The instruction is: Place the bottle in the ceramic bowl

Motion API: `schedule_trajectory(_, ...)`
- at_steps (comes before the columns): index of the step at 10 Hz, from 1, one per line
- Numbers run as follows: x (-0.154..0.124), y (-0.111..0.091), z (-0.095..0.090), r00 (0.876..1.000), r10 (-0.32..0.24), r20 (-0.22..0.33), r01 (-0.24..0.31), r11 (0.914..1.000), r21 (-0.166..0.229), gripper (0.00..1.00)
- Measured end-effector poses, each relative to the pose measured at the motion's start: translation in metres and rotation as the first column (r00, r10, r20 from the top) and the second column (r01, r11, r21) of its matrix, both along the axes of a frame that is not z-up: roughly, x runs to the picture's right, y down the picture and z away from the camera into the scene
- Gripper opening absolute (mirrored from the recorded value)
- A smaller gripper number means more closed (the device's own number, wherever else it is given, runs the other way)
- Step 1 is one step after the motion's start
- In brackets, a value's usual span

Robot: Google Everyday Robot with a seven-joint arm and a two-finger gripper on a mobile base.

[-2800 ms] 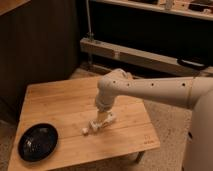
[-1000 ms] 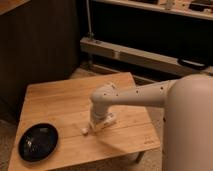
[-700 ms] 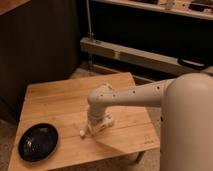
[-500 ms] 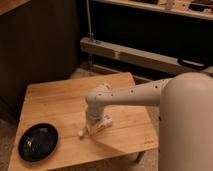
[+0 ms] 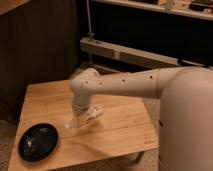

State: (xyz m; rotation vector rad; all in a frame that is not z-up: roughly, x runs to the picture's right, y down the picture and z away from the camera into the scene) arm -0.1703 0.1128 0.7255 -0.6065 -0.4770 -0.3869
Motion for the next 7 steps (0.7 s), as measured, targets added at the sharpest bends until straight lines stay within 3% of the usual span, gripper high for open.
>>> schedule_trajectory(2, -0.047, -0.027, -0.021, 0.994, 0.01, 0.104, -0.01, 0.9999, 0.007, 0.0)
schedule_trajectory(3, -0.071, -0.034, -0.031, 0.983, 0.027, 0.182, -0.027, 0.9996, -0.005, 0.0)
schedule_trajectory(4, -0.09, -0.038, -0.04, 0.962, 0.06, 0.267, -0.053, 0.998, -0.034, 0.0)
schedule_trajectory(5, -0.1, -0.041, -0.045, 0.948, 0.079, 0.309, -0.067, 0.9966, -0.048, 0.0)
schedule_trajectory(7, -0.104, -0.042, -0.047, 0.941, 0.089, 0.328, -0.075, 0.9956, -0.055, 0.0)
